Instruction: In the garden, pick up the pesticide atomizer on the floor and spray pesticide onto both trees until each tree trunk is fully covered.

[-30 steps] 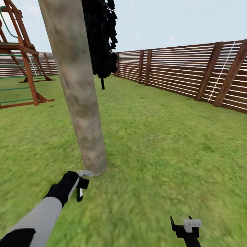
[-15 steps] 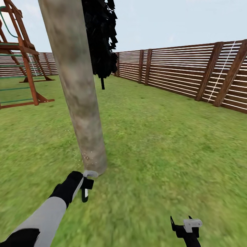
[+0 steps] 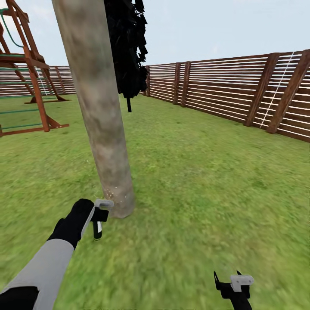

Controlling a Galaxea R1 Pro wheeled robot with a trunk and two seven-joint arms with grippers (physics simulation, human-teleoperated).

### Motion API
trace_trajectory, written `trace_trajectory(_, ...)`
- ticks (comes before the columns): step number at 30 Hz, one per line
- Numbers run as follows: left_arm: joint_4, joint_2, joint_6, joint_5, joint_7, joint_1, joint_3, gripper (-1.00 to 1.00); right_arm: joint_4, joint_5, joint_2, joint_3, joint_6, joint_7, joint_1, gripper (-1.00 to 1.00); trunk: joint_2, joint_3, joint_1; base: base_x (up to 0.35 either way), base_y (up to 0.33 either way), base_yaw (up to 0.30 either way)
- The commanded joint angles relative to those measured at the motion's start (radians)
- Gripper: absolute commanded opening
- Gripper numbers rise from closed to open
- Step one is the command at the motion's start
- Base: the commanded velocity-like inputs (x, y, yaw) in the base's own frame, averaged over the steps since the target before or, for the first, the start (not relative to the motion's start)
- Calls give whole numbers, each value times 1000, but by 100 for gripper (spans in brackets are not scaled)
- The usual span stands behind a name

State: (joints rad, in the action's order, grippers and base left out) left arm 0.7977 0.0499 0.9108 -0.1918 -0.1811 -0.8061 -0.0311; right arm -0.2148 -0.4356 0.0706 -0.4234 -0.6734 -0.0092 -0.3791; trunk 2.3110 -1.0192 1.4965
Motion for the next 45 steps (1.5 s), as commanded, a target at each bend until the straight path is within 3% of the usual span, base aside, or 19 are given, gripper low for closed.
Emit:
trace_trajectory(1,18,5,13,0,-1,-1,-2,-100,0,0,0,0,0,0,0,100,0,0,0,-16,0,0)
trace_trajectory(6,65,24,41,-1,-1,-3,-5,-100,0,0,0,0,0,0,0,100,0,0,0,-4,0,0)
trace_trajectory(8,68,5,52,0,-1,-5,0,-100,0,0,0,0,0,0,0,100,0,0,0,0,0,0)
trace_trajectory(10,99,-37,63,0,-1,-6,3,-100,0,0,0,0,0,0,0,100,0,0,0,0,0,0)
trace_trajectory(12,150,-49,91,0,-1,-3,3,-100,0,0,0,0,0,0,0,100,0,0,0,0,0,0)
trace_trajectory(15,210,-29,102,0,-13,0,-2,-100,0,0,0,0,0,0,0,100,0,0,0,0,0,0)
trace_trajectory(18,217,31,103,1,-37,-6,-5,-100,0,0,0,0,0,0,0,100,0,0,0,0,0,0)
trace_trajectory(20,218,54,104,0,-62,-7,-4,-100,0,0,0,0,0,0,0,100,0,0,0,0,0,0)
trace_trajectory(22,219,39,104,-1,-70,-7,2,-100,0,0,0,0,0,0,0,100,0,0,0,0,0,0)
trace_trajectory(25,219,-20,103,-5,-71,-8,5,-100,0,0,0,0,0,0,0,100,0,0,0,0,0,0)
trace_trajectory(27,219,-37,104,-7,-71,-8,5,-100,0,0,0,0,0,0,0,100,0,0,0,0,0,0)
trace_trajectory(29,219,-29,105,-6,-71,-8,3,-100,0,0,0,0,0,0,0,100,0,0,0,42,0,0)
trace_trajectory(33,218,42,105,-4,-72,-7,-4,-100,0,0,0,0,0,0,0,100,0,0,0,260,0,0)
trace_trajectory(35,218,51,105,-4,-72,-5,2,-100,1,0,0,0,0,0,0,100,0,0,0,68,0,0)
trace_trajectory(37,218,34,105,-5,-72,-5,5,-100,1,0,0,0,0,0,0,100,0,0,0,13,0,0)
trace_trajectory(40,219,-31,105,-9,-72,-9,6,-100,0,0,0,0,0,0,0,100,0,0,0,2,0,0)
trace_trajectory(41,219,-33,105,-9,-72,-17,6,-100,0,0,0,0,0,0,0,100,0,0,0,0,0,0)
trace_trajectory(42,219,-26,105,-9,-71,-25,3,-100,0,0,0,0,0,0,0,100,0,0,0,0,0,0)
trace_trajectory(45,216,62,106,-3,-72,-34,-5,-100,1,0,0,0,0,0,0,100,0,0,0,0,0,0)
